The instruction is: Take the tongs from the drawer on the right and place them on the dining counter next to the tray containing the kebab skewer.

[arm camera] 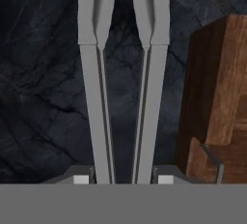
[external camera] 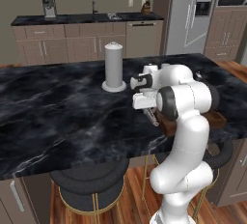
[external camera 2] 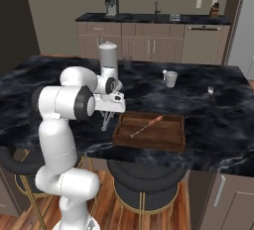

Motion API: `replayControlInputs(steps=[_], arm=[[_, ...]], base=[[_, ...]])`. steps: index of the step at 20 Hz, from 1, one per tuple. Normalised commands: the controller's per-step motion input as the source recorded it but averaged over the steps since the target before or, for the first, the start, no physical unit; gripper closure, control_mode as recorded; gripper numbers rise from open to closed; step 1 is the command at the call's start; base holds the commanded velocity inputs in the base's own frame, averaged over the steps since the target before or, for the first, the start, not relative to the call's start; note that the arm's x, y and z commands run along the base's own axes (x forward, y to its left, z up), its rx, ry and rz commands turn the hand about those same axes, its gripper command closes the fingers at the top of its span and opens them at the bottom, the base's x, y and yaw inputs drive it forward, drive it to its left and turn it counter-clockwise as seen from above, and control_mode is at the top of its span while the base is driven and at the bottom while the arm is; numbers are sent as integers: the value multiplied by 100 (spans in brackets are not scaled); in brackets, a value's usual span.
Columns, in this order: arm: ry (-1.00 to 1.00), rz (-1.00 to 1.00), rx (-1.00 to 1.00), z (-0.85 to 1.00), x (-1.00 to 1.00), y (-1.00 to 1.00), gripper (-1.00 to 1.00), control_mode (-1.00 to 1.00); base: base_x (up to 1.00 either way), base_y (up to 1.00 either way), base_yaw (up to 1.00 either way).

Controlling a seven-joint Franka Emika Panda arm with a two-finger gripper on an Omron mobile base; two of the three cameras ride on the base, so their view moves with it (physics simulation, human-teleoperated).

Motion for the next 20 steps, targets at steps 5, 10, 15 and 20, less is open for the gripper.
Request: replayControlInputs(steps=[5,10,15,20], arm=[[0,0,0,-23,0,0,100,-100],[1,-1,0,-7,0,0,100,-100],[2,-2,0,-4,0,-1,100,-100],[0,-2,0,-7,0,0,100,-100]], base=[[0,0,0],[0,0,0],[0,0,0],[0,0,0]])
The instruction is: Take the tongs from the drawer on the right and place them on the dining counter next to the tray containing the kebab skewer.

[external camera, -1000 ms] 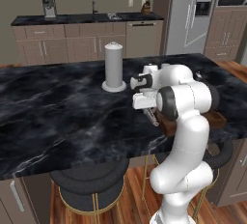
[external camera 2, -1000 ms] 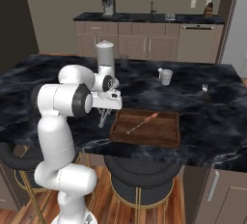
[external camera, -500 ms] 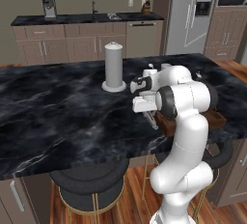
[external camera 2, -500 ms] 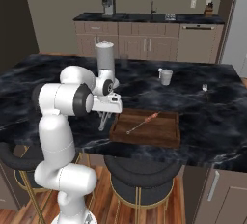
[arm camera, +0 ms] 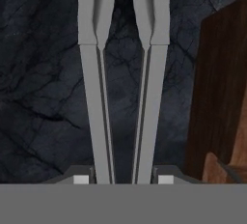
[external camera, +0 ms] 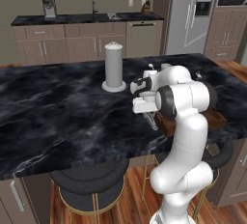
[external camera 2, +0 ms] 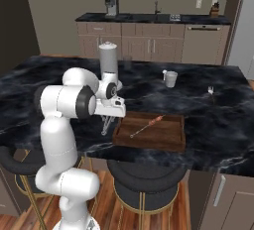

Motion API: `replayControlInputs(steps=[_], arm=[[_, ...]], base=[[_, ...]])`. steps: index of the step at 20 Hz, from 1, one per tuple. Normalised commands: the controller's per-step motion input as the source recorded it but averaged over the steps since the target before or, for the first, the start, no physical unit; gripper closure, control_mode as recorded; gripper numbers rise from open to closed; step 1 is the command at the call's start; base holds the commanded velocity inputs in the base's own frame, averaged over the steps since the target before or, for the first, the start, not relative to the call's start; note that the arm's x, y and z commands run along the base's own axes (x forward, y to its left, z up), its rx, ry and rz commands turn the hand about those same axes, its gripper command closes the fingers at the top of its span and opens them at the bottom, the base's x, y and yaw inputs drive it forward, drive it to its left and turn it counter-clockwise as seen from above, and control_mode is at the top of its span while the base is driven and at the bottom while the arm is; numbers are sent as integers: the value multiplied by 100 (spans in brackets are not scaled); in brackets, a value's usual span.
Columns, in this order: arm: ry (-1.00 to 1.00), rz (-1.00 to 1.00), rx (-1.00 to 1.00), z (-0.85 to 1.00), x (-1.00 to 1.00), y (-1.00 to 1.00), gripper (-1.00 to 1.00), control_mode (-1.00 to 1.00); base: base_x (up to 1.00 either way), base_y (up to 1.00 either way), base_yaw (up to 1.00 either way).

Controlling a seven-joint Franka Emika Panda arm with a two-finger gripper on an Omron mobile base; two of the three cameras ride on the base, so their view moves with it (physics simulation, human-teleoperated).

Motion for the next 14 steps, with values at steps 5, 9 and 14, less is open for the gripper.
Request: replayControlInputs(steps=[5,9,14], arm=[[0,0,0,-3,0,0,100,-100],[0,0,0,-4,0,0,100,-100],[0,0,0,-9,0,0,100,-100]], base=[[0,0,0],[0,0,0],[0,0,0]])
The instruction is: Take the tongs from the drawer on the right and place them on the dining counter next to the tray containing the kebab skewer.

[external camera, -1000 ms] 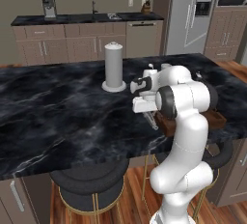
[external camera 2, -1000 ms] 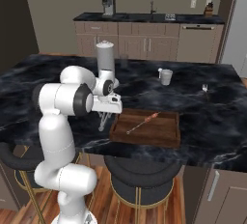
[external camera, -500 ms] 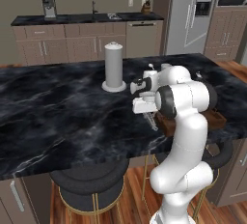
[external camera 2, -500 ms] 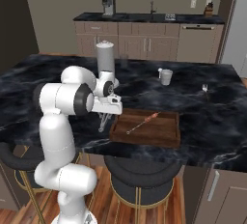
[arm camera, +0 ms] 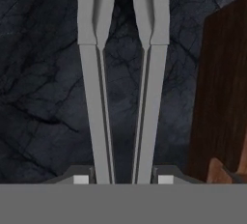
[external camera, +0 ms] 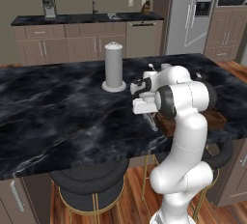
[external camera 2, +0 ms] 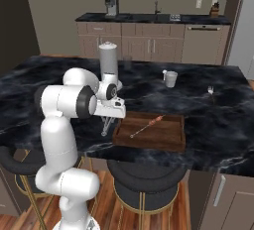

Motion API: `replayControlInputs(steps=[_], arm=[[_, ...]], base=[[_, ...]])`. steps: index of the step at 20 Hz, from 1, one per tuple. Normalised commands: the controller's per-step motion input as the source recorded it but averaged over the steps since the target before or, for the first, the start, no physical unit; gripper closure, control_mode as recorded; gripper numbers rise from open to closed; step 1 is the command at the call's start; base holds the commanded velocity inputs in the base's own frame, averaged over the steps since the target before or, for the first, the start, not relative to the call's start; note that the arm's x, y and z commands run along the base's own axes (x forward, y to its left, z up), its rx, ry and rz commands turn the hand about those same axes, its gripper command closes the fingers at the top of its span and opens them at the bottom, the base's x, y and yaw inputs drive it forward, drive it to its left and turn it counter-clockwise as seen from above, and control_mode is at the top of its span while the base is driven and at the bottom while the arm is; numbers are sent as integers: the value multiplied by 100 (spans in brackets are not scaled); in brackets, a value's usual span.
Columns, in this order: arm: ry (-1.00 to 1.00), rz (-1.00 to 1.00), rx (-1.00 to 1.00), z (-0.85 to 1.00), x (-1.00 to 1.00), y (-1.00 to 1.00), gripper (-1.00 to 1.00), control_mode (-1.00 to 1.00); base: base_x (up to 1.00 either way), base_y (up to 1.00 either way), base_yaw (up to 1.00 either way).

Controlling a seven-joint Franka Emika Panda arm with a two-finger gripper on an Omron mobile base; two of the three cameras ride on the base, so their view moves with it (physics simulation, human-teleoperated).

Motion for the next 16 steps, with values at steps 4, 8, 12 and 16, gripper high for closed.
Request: replayControlInputs(steps=[4,8,12,16], arm=[[0,0,0,-8,0,0,-100,-100],[0,0,0,-11,0,0,-100,-100],[-5,0,0,-5,0,0,-100,-100],[-19,2,0,0,0,0,-100,-100]], base=[[0,0,0],[0,0,0],[0,0,0],[0,0,0]])
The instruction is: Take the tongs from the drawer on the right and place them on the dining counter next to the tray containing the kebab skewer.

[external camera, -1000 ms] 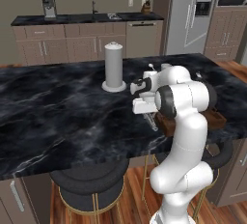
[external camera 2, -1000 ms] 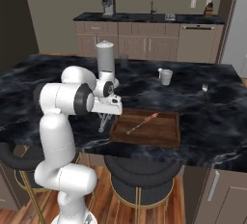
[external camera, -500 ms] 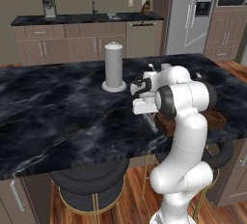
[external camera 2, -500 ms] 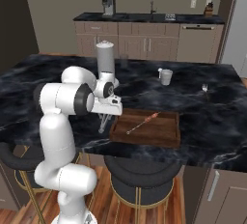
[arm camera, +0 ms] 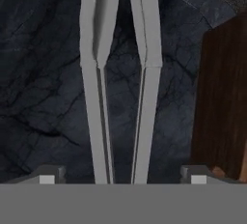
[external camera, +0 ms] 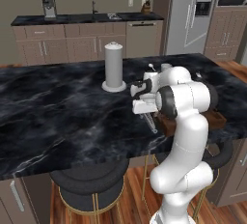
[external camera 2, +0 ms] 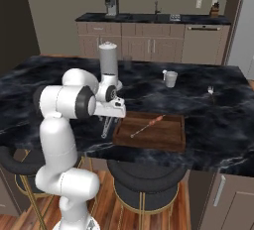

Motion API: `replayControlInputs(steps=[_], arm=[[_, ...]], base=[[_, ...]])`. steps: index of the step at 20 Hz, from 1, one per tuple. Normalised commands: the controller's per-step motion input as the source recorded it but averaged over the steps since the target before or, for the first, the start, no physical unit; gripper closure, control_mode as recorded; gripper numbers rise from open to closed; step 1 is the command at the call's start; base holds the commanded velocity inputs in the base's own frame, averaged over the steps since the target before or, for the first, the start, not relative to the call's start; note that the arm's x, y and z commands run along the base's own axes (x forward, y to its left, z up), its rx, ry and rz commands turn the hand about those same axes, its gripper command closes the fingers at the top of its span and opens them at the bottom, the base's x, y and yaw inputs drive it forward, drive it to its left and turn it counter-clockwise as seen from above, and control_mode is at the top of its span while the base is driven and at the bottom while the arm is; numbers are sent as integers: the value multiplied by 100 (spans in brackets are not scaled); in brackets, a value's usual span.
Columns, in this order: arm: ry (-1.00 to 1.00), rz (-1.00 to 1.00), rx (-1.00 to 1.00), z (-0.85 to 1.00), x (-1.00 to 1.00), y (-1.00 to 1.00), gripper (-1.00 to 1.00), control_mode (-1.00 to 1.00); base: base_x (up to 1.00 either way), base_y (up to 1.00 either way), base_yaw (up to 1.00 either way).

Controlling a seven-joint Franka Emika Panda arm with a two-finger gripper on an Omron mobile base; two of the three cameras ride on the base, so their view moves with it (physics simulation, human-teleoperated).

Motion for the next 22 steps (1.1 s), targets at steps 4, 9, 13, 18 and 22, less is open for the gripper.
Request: replayControlInputs(steps=[4,9,13,18,22], arm=[[-23,3,0,22,-9,0,-100,-100],[-20,0,0,62,-44,0,-100,-100],[-21,0,0,69,-56,0,-100,-100],[-16,0,0,69,-41,0,-100,-100],[-14,0,0,78,-25,0,-100,-100]], base=[[0,0,0],[0,0,0],[0,0,0],[0,0,0],[0,0,0]])
